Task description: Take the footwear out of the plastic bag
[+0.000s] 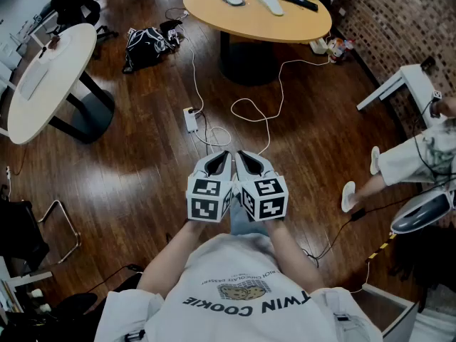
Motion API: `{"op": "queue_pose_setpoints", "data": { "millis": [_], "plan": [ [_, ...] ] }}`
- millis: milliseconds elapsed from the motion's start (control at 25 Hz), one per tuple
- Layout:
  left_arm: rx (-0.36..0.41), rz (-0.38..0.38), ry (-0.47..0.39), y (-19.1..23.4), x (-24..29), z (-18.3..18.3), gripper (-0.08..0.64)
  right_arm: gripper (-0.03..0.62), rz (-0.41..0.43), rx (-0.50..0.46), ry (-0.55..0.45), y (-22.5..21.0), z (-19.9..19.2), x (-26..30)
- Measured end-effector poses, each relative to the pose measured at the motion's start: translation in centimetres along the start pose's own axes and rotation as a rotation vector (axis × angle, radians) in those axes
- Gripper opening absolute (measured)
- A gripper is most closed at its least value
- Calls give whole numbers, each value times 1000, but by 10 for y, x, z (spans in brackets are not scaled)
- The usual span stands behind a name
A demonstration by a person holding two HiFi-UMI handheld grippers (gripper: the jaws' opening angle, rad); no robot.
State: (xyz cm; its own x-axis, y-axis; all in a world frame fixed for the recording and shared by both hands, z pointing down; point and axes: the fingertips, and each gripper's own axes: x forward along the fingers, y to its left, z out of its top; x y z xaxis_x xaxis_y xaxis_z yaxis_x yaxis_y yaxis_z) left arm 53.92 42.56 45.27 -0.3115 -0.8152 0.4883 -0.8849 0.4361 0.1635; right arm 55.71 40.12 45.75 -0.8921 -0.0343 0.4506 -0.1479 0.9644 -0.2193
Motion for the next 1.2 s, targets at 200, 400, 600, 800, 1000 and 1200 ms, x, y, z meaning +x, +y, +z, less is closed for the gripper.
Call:
{"op": "queue_pose_setpoints", "data": {
  "millis": [200, 400, 600, 800, 1000, 1200],
  "plan": [
    [-9, 18, -1, 34, 61, 37, 2, 2, 25, -6, 7, -37, 35, 62],
    [-36, 36, -4, 60, 125, 83, 2, 2, 49, -33, 22, -84, 80, 114],
    [-41, 57, 1, 83, 184, 122, 2, 2, 73, -44, 28, -126, 118, 163],
    [-29, 90, 4, 103, 216, 150, 2, 2, 104, -41, 23, -149, 144, 196],
    [-11, 110, 9, 119, 243, 169, 2, 2, 127, -40, 17, -162, 162, 222],
    [-15, 91, 7, 148, 262, 186, 2, 2, 115, -40, 21, -163, 179, 255]
  ]
}}
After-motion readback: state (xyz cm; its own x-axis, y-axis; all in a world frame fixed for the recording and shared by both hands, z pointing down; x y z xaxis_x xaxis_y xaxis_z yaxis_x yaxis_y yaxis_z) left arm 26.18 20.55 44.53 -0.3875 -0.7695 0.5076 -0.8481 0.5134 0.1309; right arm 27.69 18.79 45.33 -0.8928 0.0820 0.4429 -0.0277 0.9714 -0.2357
